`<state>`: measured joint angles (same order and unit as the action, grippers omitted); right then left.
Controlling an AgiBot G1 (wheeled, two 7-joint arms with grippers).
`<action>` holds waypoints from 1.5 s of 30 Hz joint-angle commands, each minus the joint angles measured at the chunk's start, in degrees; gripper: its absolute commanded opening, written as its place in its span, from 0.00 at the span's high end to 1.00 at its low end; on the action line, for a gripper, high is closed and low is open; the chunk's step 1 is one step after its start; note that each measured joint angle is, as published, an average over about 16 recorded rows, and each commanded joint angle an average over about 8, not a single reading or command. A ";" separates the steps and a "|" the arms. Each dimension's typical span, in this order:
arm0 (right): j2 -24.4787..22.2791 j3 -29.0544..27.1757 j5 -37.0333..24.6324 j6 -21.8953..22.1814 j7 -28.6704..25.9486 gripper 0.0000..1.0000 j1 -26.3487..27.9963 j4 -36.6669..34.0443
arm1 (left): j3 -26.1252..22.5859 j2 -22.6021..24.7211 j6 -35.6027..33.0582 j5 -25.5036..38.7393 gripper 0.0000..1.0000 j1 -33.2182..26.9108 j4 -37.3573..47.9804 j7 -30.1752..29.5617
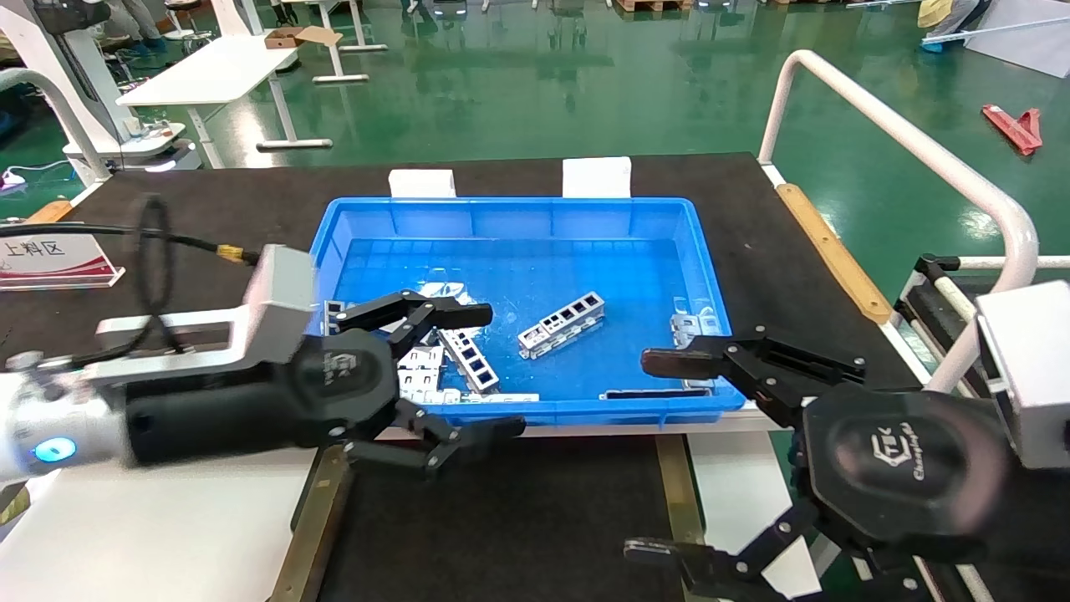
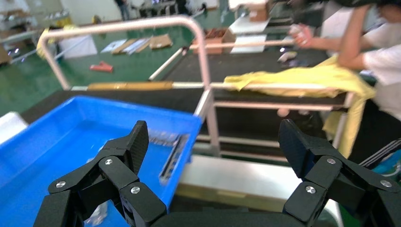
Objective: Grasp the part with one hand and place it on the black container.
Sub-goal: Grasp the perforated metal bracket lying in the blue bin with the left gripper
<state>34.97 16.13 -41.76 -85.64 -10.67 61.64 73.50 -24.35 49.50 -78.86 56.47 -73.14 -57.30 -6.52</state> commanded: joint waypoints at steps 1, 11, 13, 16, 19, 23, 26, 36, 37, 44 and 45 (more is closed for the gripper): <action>0.00 0.01 0.01 0.00 0.00 0.00 0.00 0.00 | -0.91 1.40 0.49 1.76 0.00 -1.39 2.24 0.48; -0.02 0.05 0.03 0.02 0.03 0.00 0.01 0.00 | -4.93 10.01 3.97 9.73 0.00 -9.22 17.51 6.15; -0.02 0.06 0.04 0.03 0.03 0.00 0.01 0.00 | -5.55 11.86 5.27 11.14 0.00 -10.88 20.78 7.35; -0.03 0.07 0.05 0.03 0.04 0.00 0.02 0.00 | -6.26 14.83 7.32 12.80 0.00 -13.25 25.79 9.15; -0.03 0.08 0.06 0.04 0.04 0.00 0.02 0.00 | -6.68 17.97 9.48 13.78 0.00 -15.24 30.98 10.74; -0.04 0.10 0.07 0.04 0.05 0.00 0.02 0.00 | -6.83 22.01 12.66 14.39 0.00 -17.25 37.68 12.85; -0.05 0.11 0.08 0.05 0.06 0.00 0.02 0.00 | -6.73 24.78 15.36 14.46 0.00 -18.25 42.01 14.47; -0.06 0.15 0.10 0.07 0.08 0.00 0.03 0.00 | -7.84 28.72 23.91 13.52 0.00 -17.78 46.86 17.22; -0.06 0.16 0.11 0.07 0.08 0.00 0.03 0.00 | -8.14 28.77 24.55 13.34 0.00 -17.48 46.66 17.11; -0.08 0.18 0.13 0.08 0.09 0.00 0.04 0.00 | -11.36 28.94 28.11 12.27 0.00 -15.34 44.53 15.20; -0.08 0.19 0.13 0.08 0.09 0.00 0.04 0.00 | -11.85 28.95 28.52 12.03 0.00 -15.05 44.19 14.80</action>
<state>34.89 16.31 -41.63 -85.56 -10.57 61.68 73.50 -36.12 78.43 -50.40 68.21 -88.31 -13.10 8.22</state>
